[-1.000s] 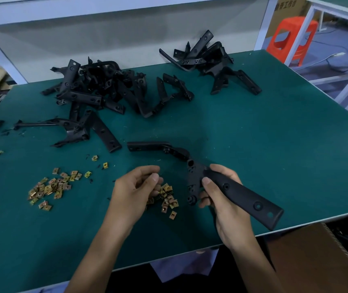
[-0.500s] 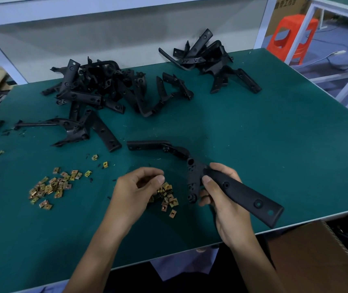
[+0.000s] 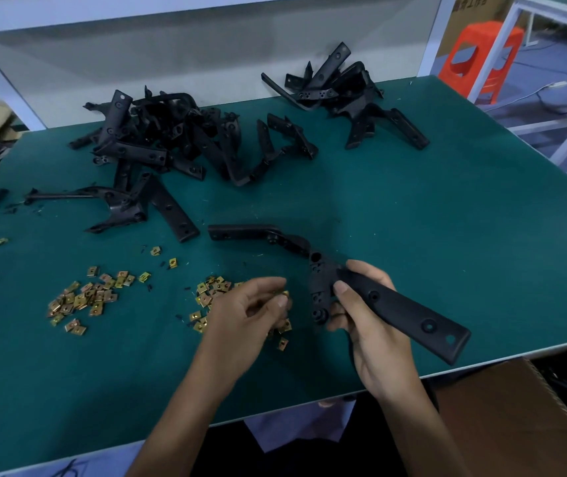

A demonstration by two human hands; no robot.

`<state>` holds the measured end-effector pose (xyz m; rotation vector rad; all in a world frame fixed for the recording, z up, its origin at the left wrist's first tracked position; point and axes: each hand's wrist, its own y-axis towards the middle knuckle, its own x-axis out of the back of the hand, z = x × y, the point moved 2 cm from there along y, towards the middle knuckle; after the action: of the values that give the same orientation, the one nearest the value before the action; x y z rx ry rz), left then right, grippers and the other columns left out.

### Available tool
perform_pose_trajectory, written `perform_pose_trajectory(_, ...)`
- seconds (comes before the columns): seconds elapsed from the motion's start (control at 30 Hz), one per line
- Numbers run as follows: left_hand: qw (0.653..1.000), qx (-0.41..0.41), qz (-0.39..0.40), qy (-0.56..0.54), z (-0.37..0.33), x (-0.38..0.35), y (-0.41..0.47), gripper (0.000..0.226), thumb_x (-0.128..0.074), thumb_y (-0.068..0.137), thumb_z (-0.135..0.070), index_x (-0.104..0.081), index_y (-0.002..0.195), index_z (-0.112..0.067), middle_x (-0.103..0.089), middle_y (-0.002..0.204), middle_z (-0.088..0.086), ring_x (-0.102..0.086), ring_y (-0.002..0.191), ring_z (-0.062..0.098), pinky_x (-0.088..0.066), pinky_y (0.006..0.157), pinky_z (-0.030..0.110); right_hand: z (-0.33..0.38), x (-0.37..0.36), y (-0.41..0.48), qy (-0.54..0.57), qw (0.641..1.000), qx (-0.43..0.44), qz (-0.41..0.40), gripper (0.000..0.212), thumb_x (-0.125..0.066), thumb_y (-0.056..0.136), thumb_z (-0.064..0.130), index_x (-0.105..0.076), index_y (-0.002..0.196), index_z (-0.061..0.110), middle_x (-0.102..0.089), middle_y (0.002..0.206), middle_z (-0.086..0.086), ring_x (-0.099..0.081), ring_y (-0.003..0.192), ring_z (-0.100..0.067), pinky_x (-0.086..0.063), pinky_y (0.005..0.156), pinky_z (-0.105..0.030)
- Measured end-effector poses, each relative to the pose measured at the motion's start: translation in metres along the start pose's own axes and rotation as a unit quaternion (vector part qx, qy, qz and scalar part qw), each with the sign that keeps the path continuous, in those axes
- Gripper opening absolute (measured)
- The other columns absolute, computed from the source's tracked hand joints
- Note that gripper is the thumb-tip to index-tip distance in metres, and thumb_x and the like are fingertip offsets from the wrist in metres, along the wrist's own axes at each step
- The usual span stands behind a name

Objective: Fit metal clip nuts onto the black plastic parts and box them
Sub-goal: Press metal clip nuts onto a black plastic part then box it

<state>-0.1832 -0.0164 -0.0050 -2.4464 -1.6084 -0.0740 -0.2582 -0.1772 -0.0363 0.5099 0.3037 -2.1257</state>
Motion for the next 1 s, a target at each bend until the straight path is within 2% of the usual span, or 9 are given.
perform_pose_trajectory(0.1,0.995,0.059,0.026,-0.082,0.001,-0.016,-0.007,0.017,-0.064,0.094,-0.001,-0.073,0.099,-0.014,-0.077,0.085,0.002,-0.071,0.077,0.015,-0.058,0.071,0.022,0.002,0.002,0.0,0.02,1.0,-0.007,0.012,0.023,-0.07,0.088,0.016,-0.066,0.11,0.021,-0.071,0.089,-0.003,-0.063,0.062,-0.01,-0.051,0.054,-0.022)
perform_pose_trajectory(0.2,0.974,0.115,0.05,-0.187,0.0,-0.025,-0.012,0.016,-0.063,0.093,0.002,-0.074,0.1,-0.007,-0.074,0.082,0.007,-0.067,0.073,0.014,-0.058,0.069,0.023,0.002,0.003,0.002,0.037,0.999,-0.021,0.013,0.023,-0.07,0.087,0.015,-0.069,0.108,0.023,-0.071,0.086,-0.002,-0.063,0.06,-0.008,-0.051,0.052,-0.02)
perform_pose_trajectory(0.33,0.946,0.144,0.064,-0.282,-0.003,-0.03,-0.012,0.018,-0.061,0.091,0.004,-0.075,0.096,-0.006,-0.072,0.078,0.01,-0.066,0.065,0.013,-0.058,0.063,0.022,0.004,0.004,0.003,0.042,0.998,-0.031,0.028,0.03,-0.071,0.086,0.017,-0.064,0.115,0.018,-0.073,0.089,-0.004,-0.065,0.062,-0.009,-0.052,0.053,-0.02)
perform_pose_trajectory(0.5,0.948,0.138,0.067,-0.279,-0.002,-0.028,-0.01,0.021,-0.064,0.089,0.003,-0.07,0.107,-0.006,-0.07,0.081,0.012,-0.066,0.066,0.013,-0.057,0.063,0.023,0.005,0.002,0.001,0.032,0.998,-0.03,0.05,0.028,-0.075,0.084,0.022,-0.068,0.111,0.024,-0.075,0.095,-0.006,-0.067,0.067,-0.01,-0.053,0.055,-0.02)
perform_pose_trajectory(0.63,0.95,0.134,0.073,-0.272,-0.002,-0.023,-0.009,0.041,-0.073,0.072,-0.007,-0.067,0.112,-0.004,-0.067,0.078,0.011,-0.064,0.065,0.014,-0.055,0.06,0.023,0.006,0.002,0.001,0.022,0.997,-0.033,0.064,0.025,-0.069,0.088,0.015,-0.069,0.111,0.025,-0.074,0.099,-0.007,-0.068,0.072,-0.013,-0.055,0.058,-0.022)
perform_pose_trajectory(0.73,0.956,0.131,0.088,-0.248,-0.004,-0.02,-0.007,0.048,-0.074,0.068,-0.008,-0.065,0.115,-0.003,-0.064,0.076,0.012,-0.062,0.063,0.014,-0.053,0.058,0.022,0.005,0.002,0.0,0.011,0.997,-0.036,0.062,0.027,-0.07,0.088,0.014,-0.068,0.114,0.021,-0.073,0.103,-0.011,-0.07,0.079,-0.018,-0.055,0.059,-0.026)
perform_pose_trajectory(0.9,0.95,0.157,0.115,-0.246,-0.006,-0.022,-0.007,0.052,-0.073,0.071,-0.007,-0.063,0.121,-0.001,-0.062,0.084,0.014,-0.061,0.064,0.013,-0.05,0.056,0.021,0.004,0.0,-0.001,-0.032,0.996,-0.011,0.078,0.026,-0.07,0.09,0.012,-0.064,0.115,0.015,-0.073,0.104,-0.008,-0.07,0.087,-0.019,-0.055,0.062,-0.026)
perform_pose_trajectory(1.0,0.957,0.149,0.122,-0.219,-0.004,-0.022,-0.006,0.038,-0.072,0.079,-0.006,-0.067,0.117,-0.005,-0.068,0.085,0.011,-0.063,0.067,0.011,-0.05,0.057,0.02,0.004,0.0,-0.001,-0.029,0.996,-0.003,0.079,0.027,-0.069,0.09,0.011,-0.062,0.116,0.015,-0.072,0.103,-0.005,-0.069,0.087,-0.017,-0.054,0.063,-0.024)
